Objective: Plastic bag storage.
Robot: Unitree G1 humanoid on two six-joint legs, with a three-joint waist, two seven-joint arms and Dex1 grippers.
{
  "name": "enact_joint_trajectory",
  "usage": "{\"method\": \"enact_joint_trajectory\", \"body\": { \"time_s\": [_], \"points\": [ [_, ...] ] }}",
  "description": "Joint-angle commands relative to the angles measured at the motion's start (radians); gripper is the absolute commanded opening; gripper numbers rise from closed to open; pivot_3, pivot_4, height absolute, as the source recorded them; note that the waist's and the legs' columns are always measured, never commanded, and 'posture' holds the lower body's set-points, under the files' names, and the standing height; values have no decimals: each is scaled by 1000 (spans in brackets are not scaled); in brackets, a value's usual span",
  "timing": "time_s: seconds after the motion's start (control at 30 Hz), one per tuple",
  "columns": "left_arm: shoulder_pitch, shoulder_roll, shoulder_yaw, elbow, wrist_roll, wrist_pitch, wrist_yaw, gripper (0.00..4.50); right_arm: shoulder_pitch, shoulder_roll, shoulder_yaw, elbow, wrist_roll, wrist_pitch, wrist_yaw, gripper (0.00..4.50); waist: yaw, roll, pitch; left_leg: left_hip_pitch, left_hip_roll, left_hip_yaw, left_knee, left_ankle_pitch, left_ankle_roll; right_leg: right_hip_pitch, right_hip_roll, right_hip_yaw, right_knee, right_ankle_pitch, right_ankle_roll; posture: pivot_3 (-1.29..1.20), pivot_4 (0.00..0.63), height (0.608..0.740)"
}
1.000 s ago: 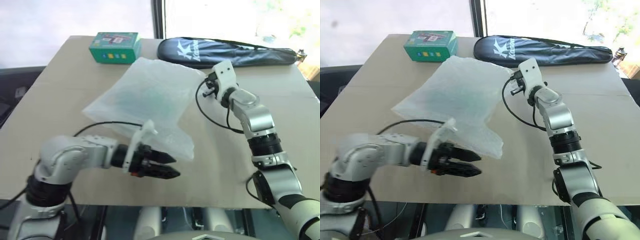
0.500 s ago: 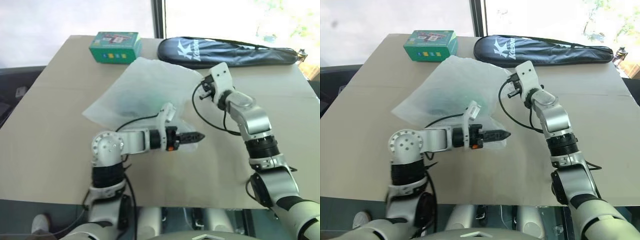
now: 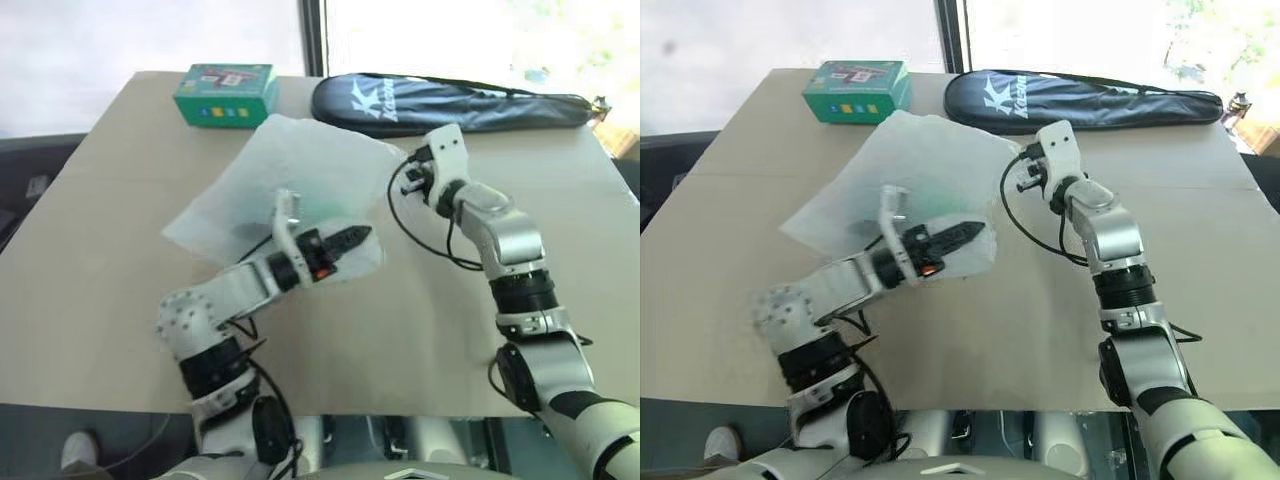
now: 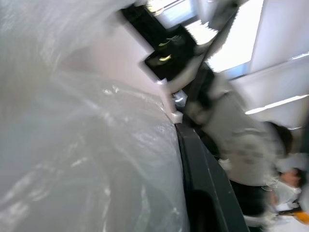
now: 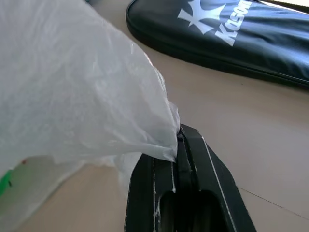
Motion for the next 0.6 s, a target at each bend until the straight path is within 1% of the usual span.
{"method": "enact_joint_trajectory", "body": {
  "time_s": [0.03,0.07,0.13,0.17,0.23,0.27,0.33,0.4,0.47,0.5,0.6],
  "points": [
    [-12,117,21,-89,-315,-253,-20,38,-85,29,-150,-74,196,114,27,0,6,0,0,0,0,0,0,0,-1,0,0,-1,0,0,0,0,150,740],
    [-37,143,45,-88,-317,-302,-36,38,-105,37,-193,-90,260,166,32,0,9,0,0,0,0,-1,0,0,-1,0,0,-1,0,0,0,0,150,740],
    [-141,195,117,-44,-317,-409,-2,38,-166,48,-296,-113,402,269,24,0,15,0,0,0,-2,-1,1,0,0,2,-1,-2,0,0,0,0,150,740],
    [-171,212,133,-30,-317,-441,15,38,-184,49,-325,-118,444,299,15,0,17,0,0,-1,-3,-1,1,0,0,2,-1,-2,0,0,0,0,150,740],
    [-274,289,149,45,-317,-504,63,38,-262,49,-415,-107,558,351,-28,0,21,-1,0,-1,-3,-2,2,0,0,2,-1,-3,0,0,0,0,150,740],
    [-310,349,128,85,-304,-525,78,38,-300,45,-449,-96,600,362,-52,0,21,-1,0,-3,-3,-3,2,0,1,1,0,-4,-1,0,0,0,150,740],
    [-384,415,93,169,-240,-570,88,38,-372,41,-508,-64,660,356,-108,0,23,-1,0,-2,-3,-2,0,0,1,2,0,-3,-3,0,0,0,150,740],
    [-465,466,46,247,-122,-605,44,38,-439,35,-559,-29,703,329,-166,0,25,-1,0,-3,-4,-3,-1,0,1,1,0,-4,-5,0,0,0,150,740],
    [-561,490,20,338,-45,-646,-4,38,-495,18,-586,-6,734,314,-204,0,33,-1,1,-4,-4,-2,-1,0,1,1,2,-5,-7,0,0,0,150,740],
    [-609,509,-2,385,17,-662,-45,38,-524,7,-593,5,745,303,-222,0,34,-1,1,-5,-4,-2,-1,0,1,0,4,-6,-7,0,0,0,150,740],
    [-747,530,-36,531,141,-707,-131,38,-592,-33,-615,30,788,305,-278,0,35,-1,1,-7,-4,-3,-3,0,1,-1,5,-7,-11,0,1,0,150,740]
  ]
}}
